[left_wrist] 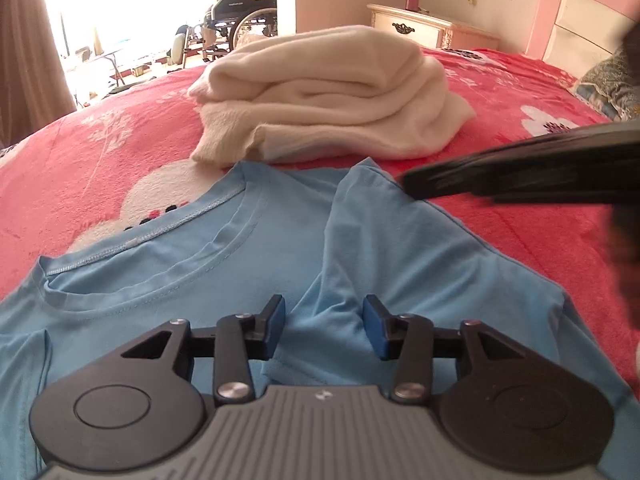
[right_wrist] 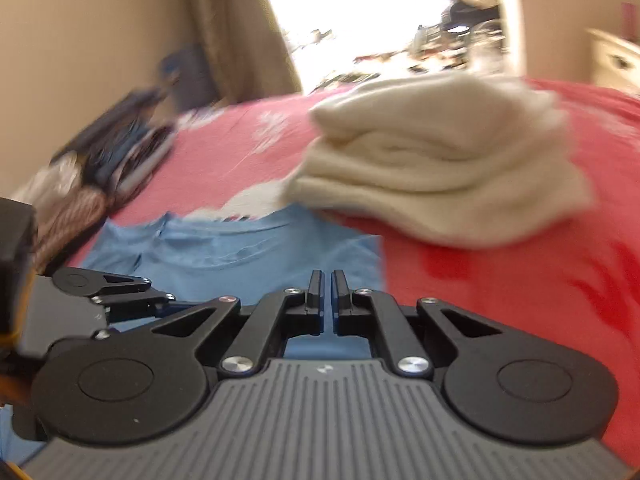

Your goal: Fold clothes

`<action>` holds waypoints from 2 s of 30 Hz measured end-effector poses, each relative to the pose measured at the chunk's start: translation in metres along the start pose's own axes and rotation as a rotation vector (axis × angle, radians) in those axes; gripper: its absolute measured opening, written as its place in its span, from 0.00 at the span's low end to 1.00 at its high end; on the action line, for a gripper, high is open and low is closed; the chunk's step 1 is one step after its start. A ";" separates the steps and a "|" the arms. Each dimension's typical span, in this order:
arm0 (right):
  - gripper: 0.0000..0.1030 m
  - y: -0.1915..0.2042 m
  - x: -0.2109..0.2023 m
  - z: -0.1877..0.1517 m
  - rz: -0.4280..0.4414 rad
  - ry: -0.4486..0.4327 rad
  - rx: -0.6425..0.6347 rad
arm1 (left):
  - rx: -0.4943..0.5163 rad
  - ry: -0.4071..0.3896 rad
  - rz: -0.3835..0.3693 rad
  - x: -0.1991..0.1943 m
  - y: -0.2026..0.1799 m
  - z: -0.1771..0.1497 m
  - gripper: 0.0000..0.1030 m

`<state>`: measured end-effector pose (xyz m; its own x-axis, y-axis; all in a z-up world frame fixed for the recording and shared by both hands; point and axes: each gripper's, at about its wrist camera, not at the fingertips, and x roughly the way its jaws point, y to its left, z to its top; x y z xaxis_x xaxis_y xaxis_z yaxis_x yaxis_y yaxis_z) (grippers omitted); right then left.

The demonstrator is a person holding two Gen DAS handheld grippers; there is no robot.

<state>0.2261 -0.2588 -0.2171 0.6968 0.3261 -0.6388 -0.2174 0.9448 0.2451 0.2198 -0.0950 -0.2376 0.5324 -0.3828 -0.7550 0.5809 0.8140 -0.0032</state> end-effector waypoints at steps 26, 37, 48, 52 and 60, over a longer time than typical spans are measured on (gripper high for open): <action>0.05 0.064 -0.149 -0.079 0.014 0.180 0.047 | -0.324 0.257 -0.138 -0.230 0.017 -0.175 0.52; 0.06 0.079 -0.250 -0.214 -0.108 0.467 0.166 | -0.591 0.439 -0.139 -0.287 0.014 -0.305 0.52; 0.06 0.110 -0.224 -0.215 0.009 0.443 0.314 | -0.541 0.369 0.136 -0.301 0.005 -0.300 0.53; 0.04 0.095 -0.228 -0.221 -0.010 0.579 0.417 | -0.600 0.330 0.123 -0.300 0.013 -0.297 0.56; 0.22 0.078 -0.303 -0.235 -0.070 0.372 0.564 | -0.850 0.306 0.053 -0.280 0.044 -0.296 0.51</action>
<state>-0.1627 -0.2768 -0.1760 0.3925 0.3494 -0.8508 0.2794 0.8360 0.4722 -0.0862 0.1779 -0.2205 0.2880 -0.3012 -0.9090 -0.1556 0.9219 -0.3548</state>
